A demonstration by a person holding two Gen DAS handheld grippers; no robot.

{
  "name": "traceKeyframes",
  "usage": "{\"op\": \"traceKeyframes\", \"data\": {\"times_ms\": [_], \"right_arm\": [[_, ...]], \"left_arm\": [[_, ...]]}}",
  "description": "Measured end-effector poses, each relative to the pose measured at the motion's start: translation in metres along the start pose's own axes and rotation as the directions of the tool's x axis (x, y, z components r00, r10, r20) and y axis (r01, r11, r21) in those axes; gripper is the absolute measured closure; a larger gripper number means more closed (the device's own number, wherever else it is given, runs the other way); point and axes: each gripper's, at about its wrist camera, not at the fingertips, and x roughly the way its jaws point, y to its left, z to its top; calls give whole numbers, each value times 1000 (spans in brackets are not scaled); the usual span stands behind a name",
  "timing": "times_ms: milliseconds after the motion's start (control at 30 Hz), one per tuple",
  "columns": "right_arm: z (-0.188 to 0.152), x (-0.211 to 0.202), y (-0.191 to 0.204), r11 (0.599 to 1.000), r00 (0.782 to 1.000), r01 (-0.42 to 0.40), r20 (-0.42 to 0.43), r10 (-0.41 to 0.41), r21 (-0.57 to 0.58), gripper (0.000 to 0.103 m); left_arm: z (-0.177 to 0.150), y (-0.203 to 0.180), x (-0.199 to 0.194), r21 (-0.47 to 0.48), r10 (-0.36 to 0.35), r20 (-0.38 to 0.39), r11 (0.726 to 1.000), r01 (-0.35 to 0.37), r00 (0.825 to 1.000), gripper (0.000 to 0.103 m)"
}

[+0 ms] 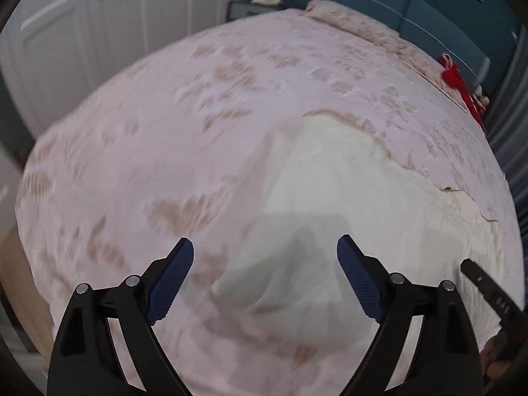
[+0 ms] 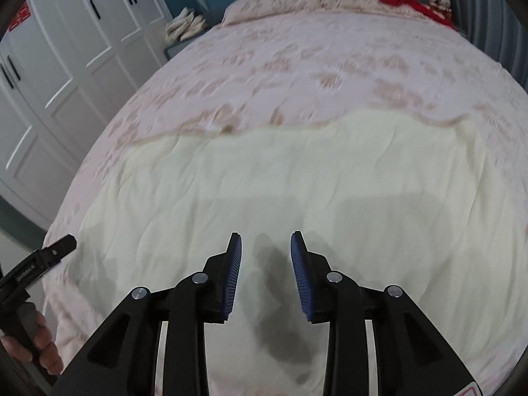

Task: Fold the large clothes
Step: 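Lift the hem with both tools and fold it over the bundle, then open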

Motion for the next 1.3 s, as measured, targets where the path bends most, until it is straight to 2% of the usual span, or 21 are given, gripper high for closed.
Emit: {"op": "traceKeyframes", "data": {"times_ms": [67,167,333,400,500,567,667,733,833,1000,1167,1300], "right_arm": [[-15,-1,7,1000,1000,-19,-25,19,20,72],[-34,-5,16,1000,999,-12,-53,13,25,72],[-56,-2,28,997,996,59,-69,-63,-54,72],[-62,3,31,993,994,79,-75,-86,-83,71],[-61,11,27,992,992,85,-82,-93,-90,71],[-63,17,25,992,992,85,-85,-92,-92,70],[-64,22,23,993,992,84,-83,-91,-89,70],[-65,25,23,991,992,91,-75,-98,-96,69],[-66,27,25,990,992,101,-68,-108,-102,69],[-67,27,23,992,994,80,-63,-86,-96,69],[-67,-10,5,1000,998,-25,-59,26,17,69],[-84,-36,-12,998,998,-37,-47,39,49,70]], "left_arm": [[-14,17,6,-62,-32,-53,998,28,998,17],[-29,22,13,-98,-85,-91,992,76,992,17],[-35,13,30,-126,-165,-116,981,150,979,17],[-35,9,37,-164,-160,-112,976,140,981,16],[-35,3,37,-169,-149,-96,977,131,984,16],[-32,-6,34,-133,-134,-97,984,121,986,21],[-29,-20,24,-45,-107,-93,994,104,990,41],[-27,-30,14,11,-96,-84,995,97,992,59],[-25,-48,-8,82,-100,-48,991,103,994,75],[-20,-86,-54,175,-172,24,971,165,985,84],[-24,-138,-92,296,-224,50,934,200,973,86],[-37,-175,-107,364,-243,53,908,208,969,88]]}}
